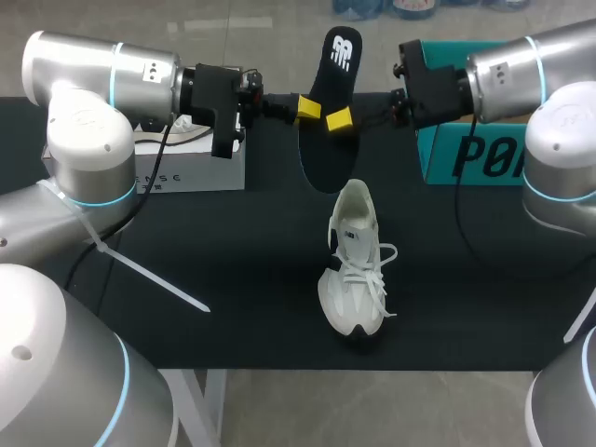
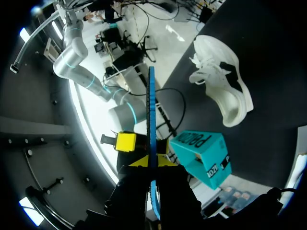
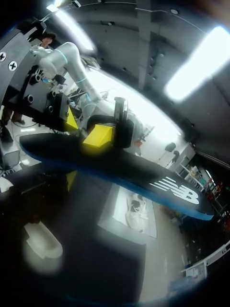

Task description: Take the shoe out of the shoebox, open the shoe tongue, remove and reinsert the insole, then place the shoe into the shoebox

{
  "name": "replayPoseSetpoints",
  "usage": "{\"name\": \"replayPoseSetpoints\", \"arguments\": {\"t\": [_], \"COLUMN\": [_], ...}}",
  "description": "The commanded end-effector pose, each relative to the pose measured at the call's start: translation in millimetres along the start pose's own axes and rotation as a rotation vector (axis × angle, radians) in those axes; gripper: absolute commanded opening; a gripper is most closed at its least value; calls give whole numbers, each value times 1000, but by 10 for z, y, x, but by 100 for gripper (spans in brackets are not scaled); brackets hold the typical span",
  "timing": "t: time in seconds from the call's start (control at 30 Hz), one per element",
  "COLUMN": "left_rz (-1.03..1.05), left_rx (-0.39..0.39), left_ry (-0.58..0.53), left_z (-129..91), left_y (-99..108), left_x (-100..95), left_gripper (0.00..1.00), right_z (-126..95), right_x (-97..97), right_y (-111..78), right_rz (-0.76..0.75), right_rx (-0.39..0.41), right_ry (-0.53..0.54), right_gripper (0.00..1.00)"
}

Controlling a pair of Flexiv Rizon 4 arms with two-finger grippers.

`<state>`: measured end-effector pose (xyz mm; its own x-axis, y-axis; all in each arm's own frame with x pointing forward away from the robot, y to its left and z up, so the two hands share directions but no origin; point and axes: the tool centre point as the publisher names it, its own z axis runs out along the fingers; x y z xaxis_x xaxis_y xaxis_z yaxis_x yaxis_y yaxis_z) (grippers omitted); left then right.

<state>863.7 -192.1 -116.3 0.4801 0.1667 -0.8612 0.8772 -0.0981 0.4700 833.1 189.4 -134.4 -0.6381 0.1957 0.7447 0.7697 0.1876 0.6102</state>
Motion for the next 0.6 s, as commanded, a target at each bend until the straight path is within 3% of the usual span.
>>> {"name": "replayPoseSetpoints", "arguments": {"t": [0.03,0.27,0.37,0.5,0.57,0.6], "left_rz": [2,2,2,2,2,2], "left_rx": [-3,-3,-3,-3,-3,-3], "left_ry": [0,0,0,0,0,0], "left_z": [4,4,4,4,4,4], "left_y": [-7,-7,-7,-7,-7,-7], "left_x": [-1,-1,-1,-1,-1,-1], "left_gripper": [0,0,0,0,0,0], "right_z": [-29,-127,-122,-116,-112,-111], "right_x": [-45,-91,-88,-93,-88,-87], "right_y": [17,18,9,2,0,0], "right_rz": [13,48,50,54,55,56], "right_rx": [-21,-87,-86,-89,-91,-91], "right_ry": [-7,-16,-16,-12,-9,-8], "right_gripper": [49,60,58,32,0,0]}}
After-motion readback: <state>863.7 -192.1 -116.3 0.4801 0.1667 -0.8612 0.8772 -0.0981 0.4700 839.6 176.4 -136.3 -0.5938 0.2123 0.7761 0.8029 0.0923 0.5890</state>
